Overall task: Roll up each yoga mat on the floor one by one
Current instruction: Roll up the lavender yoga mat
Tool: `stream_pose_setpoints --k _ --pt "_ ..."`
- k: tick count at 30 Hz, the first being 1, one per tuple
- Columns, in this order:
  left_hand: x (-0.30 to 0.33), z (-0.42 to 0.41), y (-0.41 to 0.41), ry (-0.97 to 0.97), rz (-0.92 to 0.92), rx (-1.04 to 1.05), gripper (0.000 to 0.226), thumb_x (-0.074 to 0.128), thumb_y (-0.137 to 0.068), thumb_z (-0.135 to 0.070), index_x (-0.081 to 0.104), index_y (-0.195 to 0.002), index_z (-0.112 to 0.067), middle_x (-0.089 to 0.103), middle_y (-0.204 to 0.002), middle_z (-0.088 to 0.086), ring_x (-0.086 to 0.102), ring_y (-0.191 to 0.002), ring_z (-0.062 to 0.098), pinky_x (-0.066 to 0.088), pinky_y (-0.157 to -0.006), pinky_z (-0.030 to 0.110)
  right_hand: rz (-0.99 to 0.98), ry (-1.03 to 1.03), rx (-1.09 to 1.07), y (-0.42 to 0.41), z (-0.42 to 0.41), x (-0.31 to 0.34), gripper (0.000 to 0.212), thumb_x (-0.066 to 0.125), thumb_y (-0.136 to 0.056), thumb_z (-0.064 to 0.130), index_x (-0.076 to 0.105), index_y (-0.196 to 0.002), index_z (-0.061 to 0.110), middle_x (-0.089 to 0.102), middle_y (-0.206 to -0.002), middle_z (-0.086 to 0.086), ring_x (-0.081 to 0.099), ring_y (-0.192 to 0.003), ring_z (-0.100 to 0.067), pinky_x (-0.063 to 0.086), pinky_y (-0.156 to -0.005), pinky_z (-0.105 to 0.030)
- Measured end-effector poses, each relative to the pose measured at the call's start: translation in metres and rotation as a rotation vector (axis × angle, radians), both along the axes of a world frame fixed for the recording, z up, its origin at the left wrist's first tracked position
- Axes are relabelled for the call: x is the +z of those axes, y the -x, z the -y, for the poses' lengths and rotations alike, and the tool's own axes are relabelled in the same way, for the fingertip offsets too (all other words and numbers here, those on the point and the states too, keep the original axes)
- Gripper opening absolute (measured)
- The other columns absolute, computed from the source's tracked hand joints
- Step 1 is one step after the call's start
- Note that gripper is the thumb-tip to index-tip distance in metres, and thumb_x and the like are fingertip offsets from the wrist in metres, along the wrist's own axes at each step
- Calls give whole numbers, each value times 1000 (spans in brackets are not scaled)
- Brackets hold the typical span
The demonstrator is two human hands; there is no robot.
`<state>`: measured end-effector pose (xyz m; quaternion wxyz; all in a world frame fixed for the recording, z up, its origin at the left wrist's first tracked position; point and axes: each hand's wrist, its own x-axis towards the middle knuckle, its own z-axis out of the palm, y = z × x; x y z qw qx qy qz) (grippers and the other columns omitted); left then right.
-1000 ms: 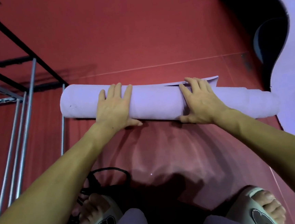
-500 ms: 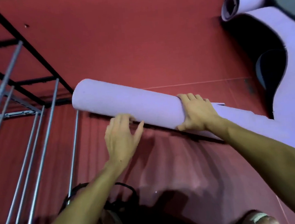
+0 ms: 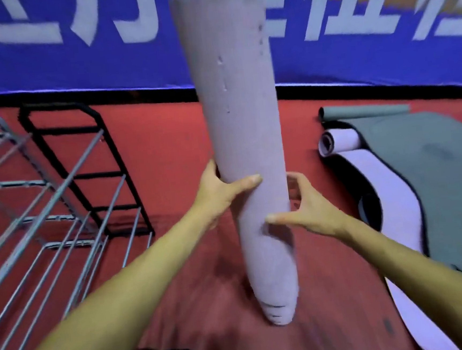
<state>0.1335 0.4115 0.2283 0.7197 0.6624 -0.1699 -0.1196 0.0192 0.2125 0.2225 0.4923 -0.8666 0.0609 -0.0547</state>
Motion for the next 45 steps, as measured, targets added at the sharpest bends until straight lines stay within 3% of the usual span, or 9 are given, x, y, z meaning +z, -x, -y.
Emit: stream_pose_setpoints --k 4,7,14,19,24,28,36,40,45 --pt "73 2 34 -111 262 -140 107 99 -44 -48 53 -136 -19 69 -129 -8 67 -117 4 57 -98 32 388 -156 -68 18 -7 153 120 96 -59 59 34 -153 20 60 -146 1 67 -122 -15 58 -92 -24" --pt "113 -5 49 -191 338 -273 118 102 -48 -50 45 -148 -23 65 -137 -10 63 -125 4 55 -106 39 459 -169 -66 44 -14 198 106 97 -61 53 42 -146 21 65 -140 2 68 -122 -16 59 -98 -37" --pt "174 -17 86 -123 556 -281 146 103 -57 -42 3 -163 -51 40 -159 -11 49 -141 5 52 -110 41 505 -130 -148 95 -17 191 128 101 -63 42 21 -162 43 44 -159 7 51 -140 -7 50 -113 -42" --pt "202 -18 102 -73 729 -194 120 100 -66 -37 26 -160 -47 40 -158 -20 52 -136 2 53 -108 32 619 64 -79 100 -30 214 97 94 -76 34 40 -155 38 42 -159 18 42 -144 -3 43 -116 -37" --pt "192 -34 77 -450 877 -283 77 95 -53 -57 67 -122 -38 59 -130 -11 54 -126 6 49 -106 39 459 323 8 98 -21 191 63 95 -67 53 69 -123 39 58 -136 18 48 -134 1 39 -110 -19" --pt "145 -36 75 -594 834 -368 92 95 -52 -66 61 -132 -37 62 -131 -17 59 -122 5 50 -105 37 317 400 52 98 -13 143 64 93 -69 55 65 -124 40 62 -130 12 54 -128 -7 45 -110 -35" --pt "155 -29 74 -441 847 -329 98 102 -59 -44 53 -143 -33 59 -139 -23 53 -132 -3 45 -110 27 472 364 -11 96 -12 148 65 93 -71 42 61 -127 33 63 -130 11 56 -127 -11 44 -106 -28" --pt "128 -22 70 -582 798 -436 123 102 -56 -43 33 -157 -41 50 -154 -16 51 -140 9 45 -114 39 294 404 62 91 -15 122 77 81 -73 57 51 -143 40 53 -145 3 44 -140 -13 37 -118 -37" --pt "113 -21 70 -559 814 -327 112 96 -59 -53 36 -154 -48 53 -152 -22 54 -137 9 50 -107 43 389 362 -44 93 -7 112 55 90 -76 40 65 -124 35 64 -126 10 57 -124 -10 47 -108 -38"
